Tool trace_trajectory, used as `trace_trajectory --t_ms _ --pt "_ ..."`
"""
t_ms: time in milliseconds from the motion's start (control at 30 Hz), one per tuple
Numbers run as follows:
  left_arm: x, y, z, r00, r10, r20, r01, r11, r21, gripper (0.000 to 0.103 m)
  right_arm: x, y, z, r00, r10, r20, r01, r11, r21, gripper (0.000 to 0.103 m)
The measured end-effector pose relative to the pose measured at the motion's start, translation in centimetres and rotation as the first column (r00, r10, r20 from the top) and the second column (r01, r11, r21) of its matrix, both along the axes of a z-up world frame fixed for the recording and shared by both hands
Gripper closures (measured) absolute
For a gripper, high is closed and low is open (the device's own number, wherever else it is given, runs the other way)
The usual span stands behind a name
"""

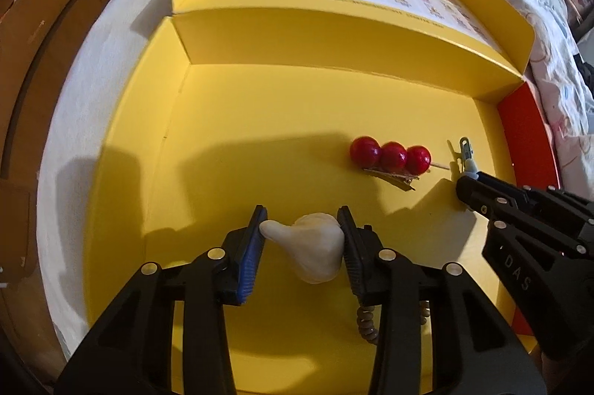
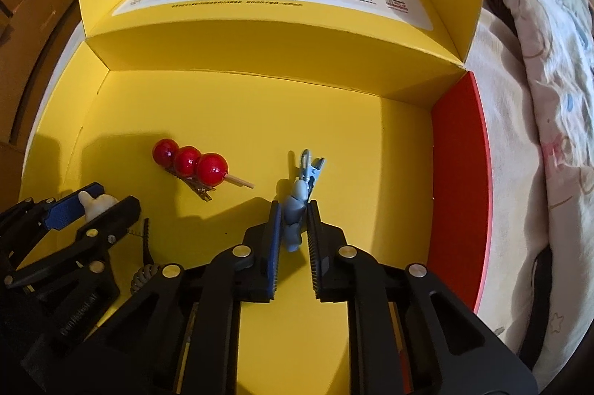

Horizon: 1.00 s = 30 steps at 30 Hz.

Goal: Organize jewelry
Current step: 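Grasp the ceramic bird with the left tool while the right tool grasps the blue clip, then carry the bird and blue clip out of the box and release them on the bedspread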

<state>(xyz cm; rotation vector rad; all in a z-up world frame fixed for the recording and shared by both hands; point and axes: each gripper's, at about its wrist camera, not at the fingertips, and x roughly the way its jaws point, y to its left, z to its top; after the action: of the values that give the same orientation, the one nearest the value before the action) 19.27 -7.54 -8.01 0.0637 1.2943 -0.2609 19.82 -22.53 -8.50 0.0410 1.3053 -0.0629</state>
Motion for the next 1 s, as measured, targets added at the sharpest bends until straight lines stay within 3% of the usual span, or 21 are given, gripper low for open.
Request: trace_trajectory --t_ms 467,800,1000 --pt "-0.8 1.3 3.0 0.999 0.011 0.049 -0.010 0.999 -0.031 0.064 -0.8 -1.6 3.0 0.999 -0.023 0.048 0.020 0.997 0.072 0.090" --pt "-2.9 2.6 6.3 0.996 0.008 0.091 -0.003 0.999 -0.046 0.064 -4.5 -2.9 7.3 0.993 -0.060 0.106 0.047 0.992 0.120 0.090" --pt "-5.9 4.3 9.3 0.991 0.008 0.132 0.000 0.998 -0.058 0.064 -8.9 -3.0 9.8 0.985 -0.088 0.146 0.062 0.983 0.171 0.090"
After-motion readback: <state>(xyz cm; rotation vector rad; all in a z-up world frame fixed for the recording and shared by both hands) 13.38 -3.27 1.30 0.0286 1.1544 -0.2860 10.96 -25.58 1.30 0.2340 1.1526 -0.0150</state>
